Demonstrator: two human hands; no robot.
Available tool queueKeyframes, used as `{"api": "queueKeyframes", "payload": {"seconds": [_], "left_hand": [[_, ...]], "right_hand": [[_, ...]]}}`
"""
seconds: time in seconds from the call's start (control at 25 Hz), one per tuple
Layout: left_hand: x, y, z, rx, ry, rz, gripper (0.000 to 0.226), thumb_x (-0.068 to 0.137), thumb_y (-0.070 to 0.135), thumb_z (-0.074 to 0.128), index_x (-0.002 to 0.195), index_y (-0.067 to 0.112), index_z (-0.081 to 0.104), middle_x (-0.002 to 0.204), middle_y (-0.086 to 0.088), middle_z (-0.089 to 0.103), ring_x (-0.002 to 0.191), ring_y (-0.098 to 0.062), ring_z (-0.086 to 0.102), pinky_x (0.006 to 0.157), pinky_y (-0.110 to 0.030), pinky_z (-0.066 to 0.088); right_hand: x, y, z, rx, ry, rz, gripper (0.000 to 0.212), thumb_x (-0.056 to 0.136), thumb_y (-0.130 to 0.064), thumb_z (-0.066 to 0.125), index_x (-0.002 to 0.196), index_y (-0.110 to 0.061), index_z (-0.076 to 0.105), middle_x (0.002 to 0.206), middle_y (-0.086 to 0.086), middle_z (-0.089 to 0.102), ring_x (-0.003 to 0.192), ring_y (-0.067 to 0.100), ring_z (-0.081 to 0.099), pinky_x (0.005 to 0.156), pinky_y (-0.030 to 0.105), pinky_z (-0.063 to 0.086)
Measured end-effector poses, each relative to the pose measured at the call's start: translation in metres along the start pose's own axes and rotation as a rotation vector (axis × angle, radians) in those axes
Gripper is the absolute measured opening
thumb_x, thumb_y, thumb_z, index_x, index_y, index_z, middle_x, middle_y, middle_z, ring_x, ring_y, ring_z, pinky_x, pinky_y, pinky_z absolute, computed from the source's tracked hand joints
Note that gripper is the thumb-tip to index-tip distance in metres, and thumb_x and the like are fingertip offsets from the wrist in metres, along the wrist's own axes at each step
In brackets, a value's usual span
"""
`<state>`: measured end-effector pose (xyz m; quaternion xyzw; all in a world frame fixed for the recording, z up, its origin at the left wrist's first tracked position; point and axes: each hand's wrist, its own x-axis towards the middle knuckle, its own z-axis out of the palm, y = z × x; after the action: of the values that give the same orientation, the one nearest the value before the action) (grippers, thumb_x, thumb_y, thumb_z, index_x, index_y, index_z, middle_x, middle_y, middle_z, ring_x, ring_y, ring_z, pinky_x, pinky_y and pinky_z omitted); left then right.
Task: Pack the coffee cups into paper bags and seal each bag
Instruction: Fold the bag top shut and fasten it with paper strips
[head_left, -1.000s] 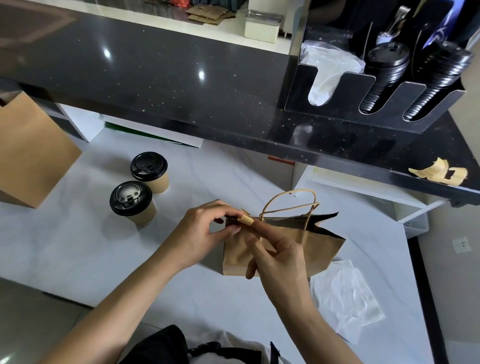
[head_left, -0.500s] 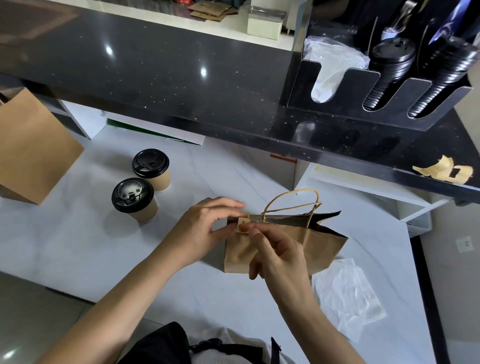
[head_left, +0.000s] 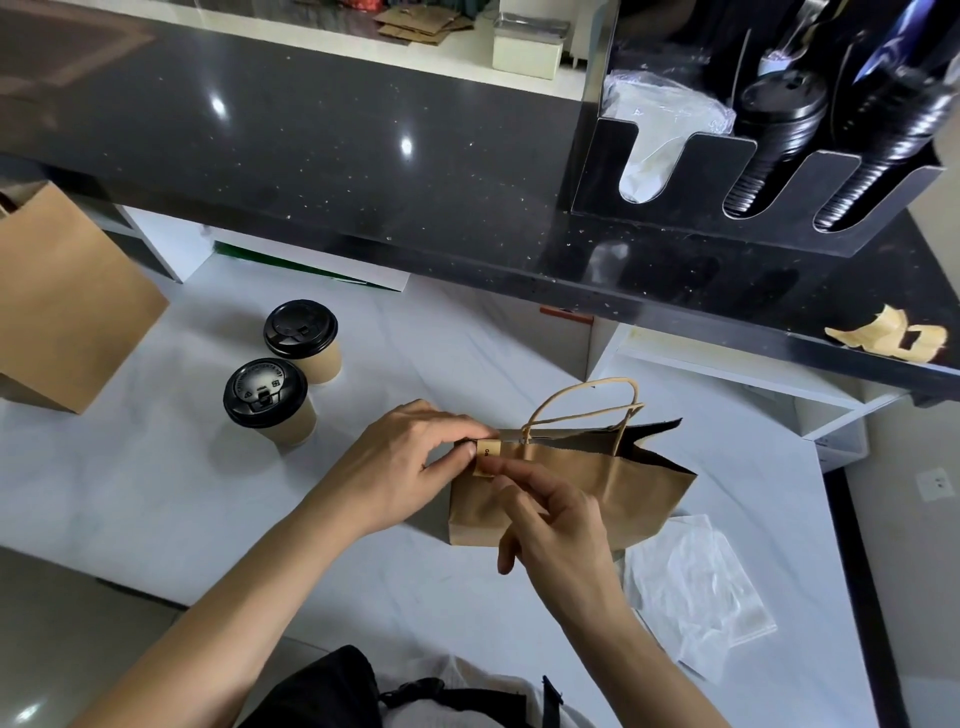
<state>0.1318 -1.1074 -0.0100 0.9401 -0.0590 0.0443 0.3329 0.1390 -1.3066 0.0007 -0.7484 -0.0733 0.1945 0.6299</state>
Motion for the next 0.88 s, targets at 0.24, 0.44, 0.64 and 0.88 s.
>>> {"api": "queueKeyframes", "payload": {"seconds": [0.24,0.44,0.64,0.88], "left_hand": [[0.0,0.004,-0.002,-0.002,-0.011,-0.018,0.032,0.1,0.044,0.052,0.125,0.036,0.07,0.116,0.024,0.07,0.11,-0.006,0.06,0.096,-0.027,0.047],[0.004,0.01,0.0,0.061,0.051,0.045,0.022,0.102,0.035,0.06,0.116,0.028,0.075,0.109,0.016,0.074,0.099,-0.015,0.063,0.089,-0.036,0.05],[0.005,0.012,0.004,0.158,0.099,0.119,0.019,0.099,0.024,0.063,0.11,0.017,0.078,0.105,0.008,0.076,0.097,-0.021,0.064,0.084,-0.041,0.053],[-0.001,0.013,0.007,0.092,0.119,0.03,0.027,0.088,0.033,0.078,0.114,0.026,0.075,0.102,0.012,0.073,0.099,-0.014,0.064,0.086,-0.04,0.054]], "right_hand": [[0.003,0.003,0.0,-0.023,-0.014,0.004,0.036,0.102,-0.014,0.055,0.101,-0.042,0.078,0.049,-0.007,0.063,0.035,0.006,0.049,0.048,0.01,0.036],[0.004,0.01,0.0,-0.016,-0.038,0.045,0.03,0.103,-0.014,0.054,0.104,-0.032,0.078,0.083,-0.014,0.077,0.039,0.013,0.055,0.051,0.013,0.041],[0.004,0.022,-0.003,0.007,-0.034,0.155,0.025,0.103,-0.017,0.055,0.102,-0.026,0.079,0.095,-0.008,0.079,0.042,0.02,0.059,0.053,0.016,0.042],[0.004,0.026,-0.005,-0.01,-0.055,0.153,0.026,0.103,-0.022,0.055,0.099,-0.032,0.079,0.098,-0.01,0.078,0.045,0.021,0.062,0.055,0.013,0.042]]}}
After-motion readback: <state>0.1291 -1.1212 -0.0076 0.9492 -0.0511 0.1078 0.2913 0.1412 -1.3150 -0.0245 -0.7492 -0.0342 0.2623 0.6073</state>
